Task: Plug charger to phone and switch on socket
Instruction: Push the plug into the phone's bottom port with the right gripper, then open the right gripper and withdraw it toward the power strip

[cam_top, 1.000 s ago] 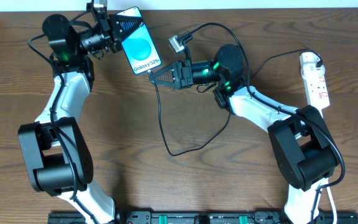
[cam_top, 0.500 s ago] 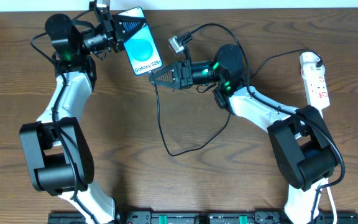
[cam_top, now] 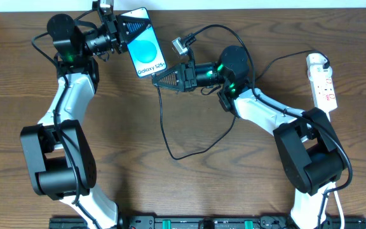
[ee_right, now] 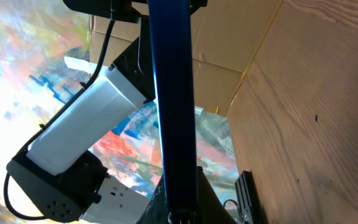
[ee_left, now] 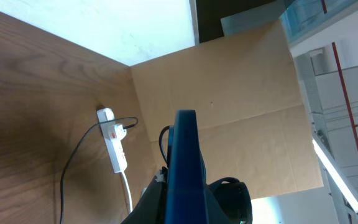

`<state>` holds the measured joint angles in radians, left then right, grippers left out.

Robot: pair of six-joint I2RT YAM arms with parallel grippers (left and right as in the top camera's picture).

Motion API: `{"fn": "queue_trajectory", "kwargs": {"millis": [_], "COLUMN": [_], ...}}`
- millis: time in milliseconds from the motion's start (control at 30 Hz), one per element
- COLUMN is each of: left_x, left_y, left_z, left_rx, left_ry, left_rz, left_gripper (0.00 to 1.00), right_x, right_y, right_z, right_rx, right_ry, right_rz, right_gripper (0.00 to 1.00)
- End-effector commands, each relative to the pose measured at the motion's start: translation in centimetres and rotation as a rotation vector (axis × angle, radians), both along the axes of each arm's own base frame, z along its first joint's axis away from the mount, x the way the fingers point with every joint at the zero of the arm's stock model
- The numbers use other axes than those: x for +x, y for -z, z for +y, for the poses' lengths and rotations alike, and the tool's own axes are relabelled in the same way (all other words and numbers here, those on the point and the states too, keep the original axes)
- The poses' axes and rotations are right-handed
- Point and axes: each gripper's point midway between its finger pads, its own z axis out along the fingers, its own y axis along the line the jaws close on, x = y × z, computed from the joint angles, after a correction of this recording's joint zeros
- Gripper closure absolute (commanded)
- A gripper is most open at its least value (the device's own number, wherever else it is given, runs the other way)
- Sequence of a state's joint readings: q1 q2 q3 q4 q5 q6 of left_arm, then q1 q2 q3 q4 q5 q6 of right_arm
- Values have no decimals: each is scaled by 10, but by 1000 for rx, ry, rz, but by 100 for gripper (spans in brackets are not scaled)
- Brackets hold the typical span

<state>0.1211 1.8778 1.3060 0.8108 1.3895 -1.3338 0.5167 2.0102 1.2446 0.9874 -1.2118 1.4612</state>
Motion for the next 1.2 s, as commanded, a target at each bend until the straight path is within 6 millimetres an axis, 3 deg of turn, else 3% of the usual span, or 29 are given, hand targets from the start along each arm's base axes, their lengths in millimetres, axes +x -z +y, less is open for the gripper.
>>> {"fn": "queue_trajectory", "kwargs": {"millis": [0, 633, 667, 700, 833, 900, 1000, 1167], "left_x": [-19, -21, -21, -21, -21, -21, -21, -21], "left_y": [-5, -4, -4, -4, -4, -4, -4, -4], "left_z": [-15, -16, -16, -16, -16, -16, -16, -15], "left_rx": [24, 26, 26, 26, 26, 26, 26, 26], "left_ry": [124, 139, 139, 139, 139, 138, 138, 138], "left_rz": [-37, -37, -37, -37, -37, -37, -37, -37], "left_gripper": [93, 93, 93, 93, 93, 93, 93, 93], "right_x": [24, 39, 39, 38, 37, 36, 35, 34], "right_y": [-4, -6, -6, -6, -6, -5, -5, -5], "right_z": [1, -5, -5, -5, -5, -5, -5, -5], "right_rx": [26, 34, 33, 33, 32, 31, 29, 28], "right_ry": [133, 196, 194, 192, 185, 178, 171, 167], "right_rz": [16, 63, 62, 59, 52, 49, 48, 47], "right_gripper": [99, 95, 91, 80, 28, 15, 6, 1]}}
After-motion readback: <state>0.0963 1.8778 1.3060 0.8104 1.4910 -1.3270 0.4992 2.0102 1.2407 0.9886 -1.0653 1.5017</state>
